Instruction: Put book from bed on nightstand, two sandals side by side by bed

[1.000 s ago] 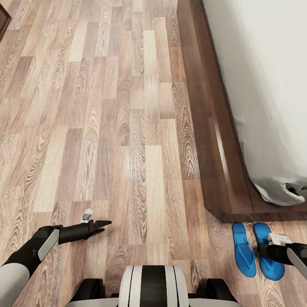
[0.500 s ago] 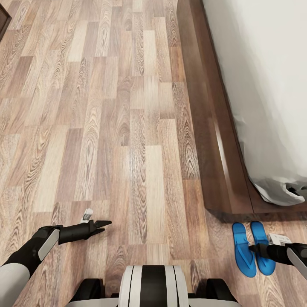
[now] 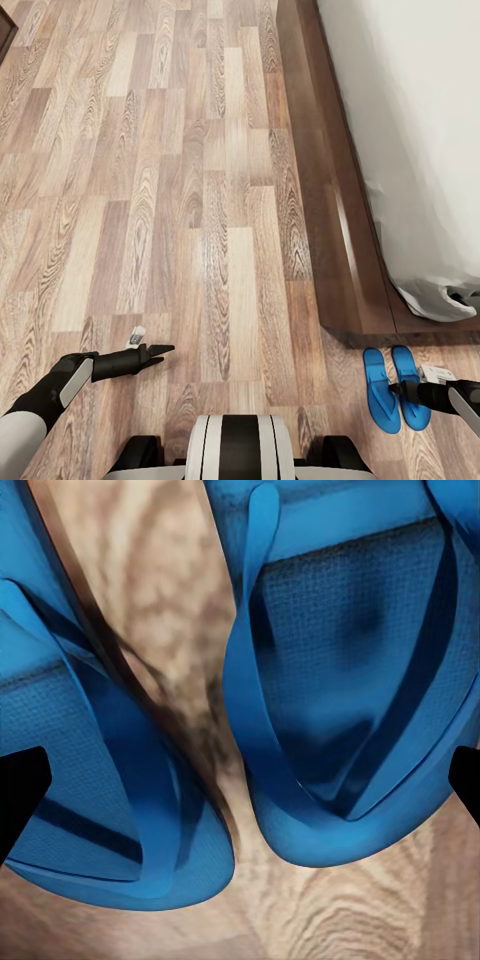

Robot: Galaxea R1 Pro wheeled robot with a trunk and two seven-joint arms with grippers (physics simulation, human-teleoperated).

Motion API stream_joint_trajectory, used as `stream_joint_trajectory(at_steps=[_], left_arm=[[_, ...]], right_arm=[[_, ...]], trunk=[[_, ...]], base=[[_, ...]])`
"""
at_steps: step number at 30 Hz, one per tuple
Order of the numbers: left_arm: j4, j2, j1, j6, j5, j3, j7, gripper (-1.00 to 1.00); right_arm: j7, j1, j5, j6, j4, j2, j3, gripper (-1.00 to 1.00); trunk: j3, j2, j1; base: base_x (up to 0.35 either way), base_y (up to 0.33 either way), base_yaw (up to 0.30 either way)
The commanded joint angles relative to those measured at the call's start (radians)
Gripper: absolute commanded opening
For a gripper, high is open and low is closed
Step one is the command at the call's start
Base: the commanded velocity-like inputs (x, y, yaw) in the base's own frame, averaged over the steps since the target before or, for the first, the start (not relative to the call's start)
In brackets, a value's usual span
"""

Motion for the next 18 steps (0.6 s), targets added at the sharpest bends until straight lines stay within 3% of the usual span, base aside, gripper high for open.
stream_joint_trajectory(at_steps=[1,7,18], left_arm=[[0.000,0.001,0.000,0.006,0.007,-0.004,0.000,1.00],[0.000,0.001,0.000,0.006,0.008,-0.004,0.000,1.00],[0.000,0.001,0.000,0.006,0.007,-0.005,0.000,1.00]], right_arm=[[0.002,0.000,0.000,0.003,-0.001,-0.001,0.003,1.00],[0.002,0.000,0.000,0.003,-0.001,-0.001,0.003,1.00],[0.002,0.000,0.000,0.003,-0.001,-0.001,0.004,1.00]], trunk=[[-0.001,0.000,0.000],[-0.001,0.000,0.000],[0.042,0.002,-0.005]], base=[[0.000,0.000,0.000],[0.000,0.000,0.000],[0.000,0.000,0.000]])
